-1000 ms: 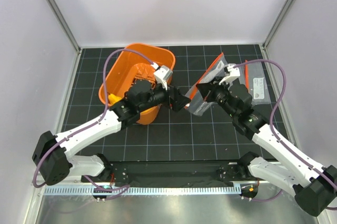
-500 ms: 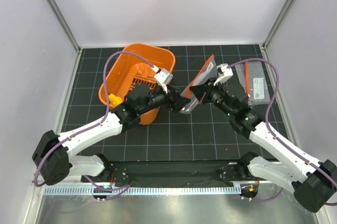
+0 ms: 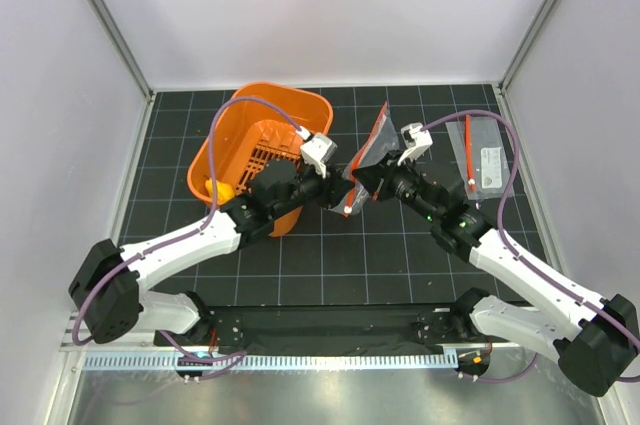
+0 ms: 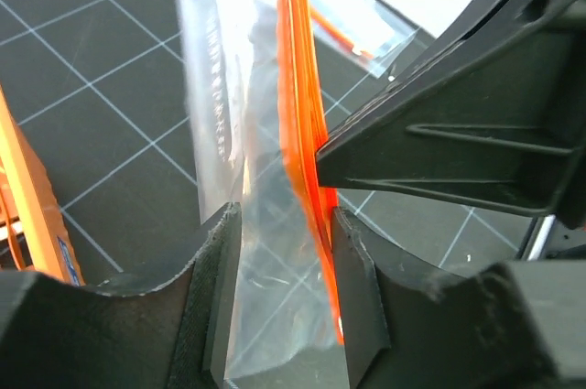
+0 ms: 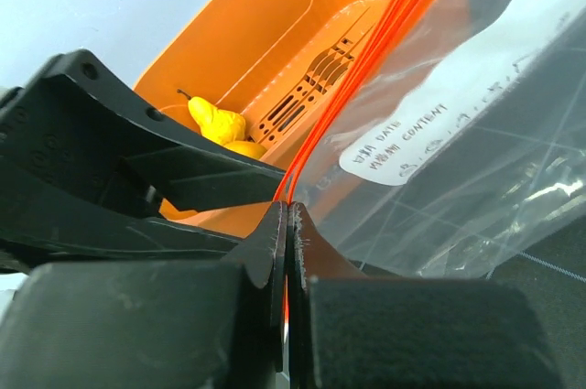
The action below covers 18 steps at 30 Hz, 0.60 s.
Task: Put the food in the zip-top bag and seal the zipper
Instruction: Open the zipper of the food storage bag.
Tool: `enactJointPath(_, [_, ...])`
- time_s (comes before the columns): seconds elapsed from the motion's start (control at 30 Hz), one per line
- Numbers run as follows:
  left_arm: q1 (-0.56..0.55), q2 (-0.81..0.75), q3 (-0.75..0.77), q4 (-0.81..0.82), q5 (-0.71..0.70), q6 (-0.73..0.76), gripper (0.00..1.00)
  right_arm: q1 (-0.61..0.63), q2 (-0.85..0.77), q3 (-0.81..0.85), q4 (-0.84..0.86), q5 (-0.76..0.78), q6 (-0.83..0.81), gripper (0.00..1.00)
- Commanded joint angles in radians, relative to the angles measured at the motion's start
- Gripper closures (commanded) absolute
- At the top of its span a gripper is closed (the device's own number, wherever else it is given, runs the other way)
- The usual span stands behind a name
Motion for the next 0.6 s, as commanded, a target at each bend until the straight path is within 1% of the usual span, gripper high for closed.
enactJointPath(0.0, [-0.005,0.015,0.051,-0.009,-0.04,0.04,0.55,0.009,-0.002,0.007,0.071,-0.012,-0.003,0.99])
enactJointPath(0.07, [-0.005,0.021,0.058,-0.023,-0.068,0.04,0.62,0.01,0.0,0.008,0.071,-0.012,-0.001,0.99])
enactJointPath(0.1, [-0.008,0.027,0.075,-0.035,-0.078,0.041,0.71,0.01,0.0,0.008,0.07,-0.01,-0.004,0.99])
enactJointPath(0.17, [-0.007,0.029,0.083,-0.066,-0.095,0.043,0.78,0.012,-0.002,0.008,0.065,-0.002,-0.006,0.99])
enactJointPath(0.2, [-0.007,0.026,0.082,-0.068,-0.1,0.043,0.85,0.012,-0.002,0.008,0.062,0.002,-0.006,0.99])
enactJointPath(0.3, [-0.007,0.01,0.074,-0.065,-0.123,0.036,0.92,0.012,0.0,0.014,0.033,0.046,-0.009,0.99])
enactJointPath(0.33, [-0.007,0.0,0.069,-0.06,-0.131,0.029,0.94,0.012,0.001,0.023,0.021,0.098,-0.009,0.99])
enactJointPath(0.4, [-0.007,-0.005,0.066,-0.062,-0.134,0.02,0.99,0.012,0.017,0.033,-0.025,0.146,-0.006,0.99])
enactJointPath(0.5, [-0.007,-0.011,0.069,-0.066,-0.135,0.003,1.0,0.012,0.04,0.05,-0.071,0.221,0.003,0.99])
enactJointPath(0.57, [-0.005,-0.005,0.083,-0.088,-0.135,-0.011,0.99,0.012,0.049,0.059,-0.097,0.269,0.012,0.96])
